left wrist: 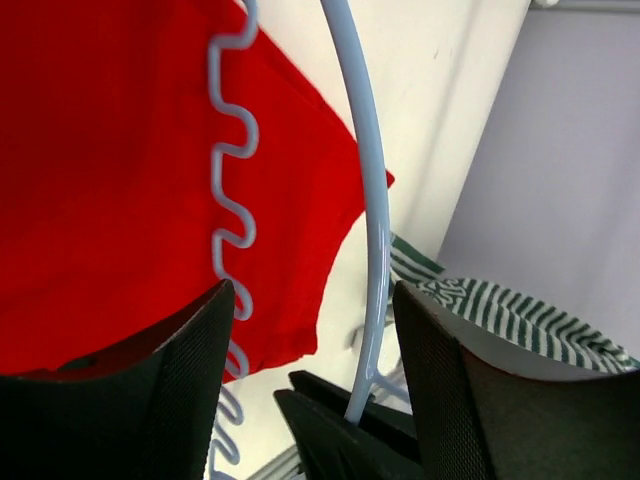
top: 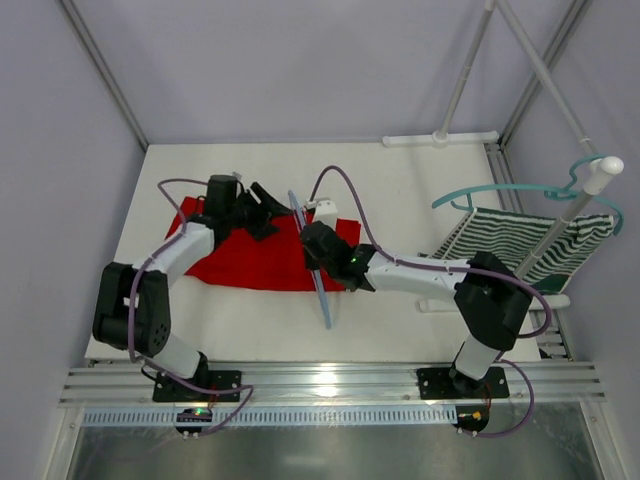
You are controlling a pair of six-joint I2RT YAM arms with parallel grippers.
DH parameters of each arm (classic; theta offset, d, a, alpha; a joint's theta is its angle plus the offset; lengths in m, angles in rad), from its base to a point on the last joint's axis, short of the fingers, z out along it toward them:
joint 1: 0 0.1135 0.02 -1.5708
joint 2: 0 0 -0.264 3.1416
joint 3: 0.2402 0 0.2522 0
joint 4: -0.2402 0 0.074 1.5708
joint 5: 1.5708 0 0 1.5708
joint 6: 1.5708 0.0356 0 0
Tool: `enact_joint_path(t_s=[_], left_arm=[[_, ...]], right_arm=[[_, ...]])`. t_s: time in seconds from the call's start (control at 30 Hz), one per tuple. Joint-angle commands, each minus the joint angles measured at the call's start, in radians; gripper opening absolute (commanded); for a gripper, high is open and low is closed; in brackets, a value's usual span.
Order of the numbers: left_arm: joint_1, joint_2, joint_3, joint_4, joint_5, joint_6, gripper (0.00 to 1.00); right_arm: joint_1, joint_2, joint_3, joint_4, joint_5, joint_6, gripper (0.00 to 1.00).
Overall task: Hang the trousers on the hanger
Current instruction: Place trousers on hanger
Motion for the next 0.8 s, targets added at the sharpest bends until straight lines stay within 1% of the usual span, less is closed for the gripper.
enact_joint_path(t_s=[0.0,0.07,0.1,0.17,0.2,0.23,0.27,0.3,0.37,0.4,0.47,0.5,0.53,0.6,0.67,0.77], left_arm=[[0.082,-0.091,0.074,-0.22,-0.09,0.14,0.66],[0.126,-0.105,0.103,-0.277,-0.099,0.175,0.67],[0.168,-0.105,0.12,-0.301,-0.111,0.192,0.68],[0.221,-0.091,0.181,-0.381,-0.124,0.266,0.69],[0.292,-0.059,0.209,-0.421,-0.133,0.312,0.7],[0.326,-0.041,0.248,-0.467,-0.198,0.389,0.71],[0.359,-0.022,0.293,-0.514,-0.246,0.425,0.72],[0.441,0.001,0.305,-0.559,-0.265,0.444,0.73],[0.532,0.015,0.301,-0.567,-0.271,0.462,0.73],[0.614,0.018,0.283,-0.55,-0.271,0.465,0.73],[0.685,0.047,0.272,-0.552,-0.276,0.47,0.73],[0.74,0.068,0.272,-0.564,-0.265,0.467,0.73],[0.765,0.105,0.269,-0.575,-0.247,0.464,0.73],[0.814,0.124,0.244,-0.562,-0.245,0.452,0.73],[0.842,0.124,0.172,-0.517,-0.216,0.444,0.76],[0.868,0.113,0.082,-0.481,-0.242,0.43,0.8]], right_arm=[[-0.015,-0.069,0.021,0.064,0.085,0.061,0.04],[-0.015,-0.054,0.058,0.063,0.094,0.077,0.04],[-0.015,-0.042,0.1,0.043,0.102,0.093,0.04],[-0.015,-0.011,0.139,0.04,0.111,0.148,0.04],[-0.015,-0.002,0.159,0.064,0.105,0.159,0.04],[-0.016,0.021,0.17,0.105,0.096,0.177,0.04],[-0.015,0.035,0.185,0.121,0.084,0.206,0.04],[-0.015,0.05,0.217,0.141,0.079,0.223,0.04],[-0.016,0.098,0.236,0.185,0.061,0.267,0.04],[-0.016,0.118,0.254,0.217,0.049,0.287,0.04],[-0.019,0.173,0.263,0.26,0.029,0.327,0.04],[-0.021,0.19,0.265,0.296,0.019,0.362,0.04],[-0.021,0.205,0.268,0.302,0.019,0.383,0.04],[-0.031,0.248,0.267,0.297,0.015,0.412,0.04],[-0.039,0.262,0.241,0.302,0.009,0.42,0.04],[-0.074,0.253,0.149,0.305,0.015,0.412,0.04]])
